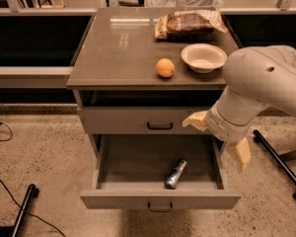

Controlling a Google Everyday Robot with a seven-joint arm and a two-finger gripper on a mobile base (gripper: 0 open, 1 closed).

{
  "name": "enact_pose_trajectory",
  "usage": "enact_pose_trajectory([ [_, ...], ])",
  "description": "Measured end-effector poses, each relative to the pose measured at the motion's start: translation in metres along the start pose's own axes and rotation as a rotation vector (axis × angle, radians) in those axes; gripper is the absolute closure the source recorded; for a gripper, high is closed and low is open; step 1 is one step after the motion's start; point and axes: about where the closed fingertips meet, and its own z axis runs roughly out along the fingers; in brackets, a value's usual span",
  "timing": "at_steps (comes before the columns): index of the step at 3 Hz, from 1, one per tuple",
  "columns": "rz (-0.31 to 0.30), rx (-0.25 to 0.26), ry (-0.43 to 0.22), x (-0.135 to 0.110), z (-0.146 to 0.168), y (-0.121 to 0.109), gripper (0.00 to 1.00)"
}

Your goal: Pick redbull can from middle drawer and place on counter

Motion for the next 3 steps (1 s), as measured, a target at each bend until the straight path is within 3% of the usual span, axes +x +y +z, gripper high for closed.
enact_pose_trajectory([
  [1, -0.108, 0.05, -0.048, 0.037, 0.062, -0.008, 0.0],
  [2, -0.246, 0.036, -0.069, 0.066, 0.142, 0.001, 0.0],
  [3, -0.246, 0.036, -0.07, 0.066, 0.142, 0.001, 0.0],
])
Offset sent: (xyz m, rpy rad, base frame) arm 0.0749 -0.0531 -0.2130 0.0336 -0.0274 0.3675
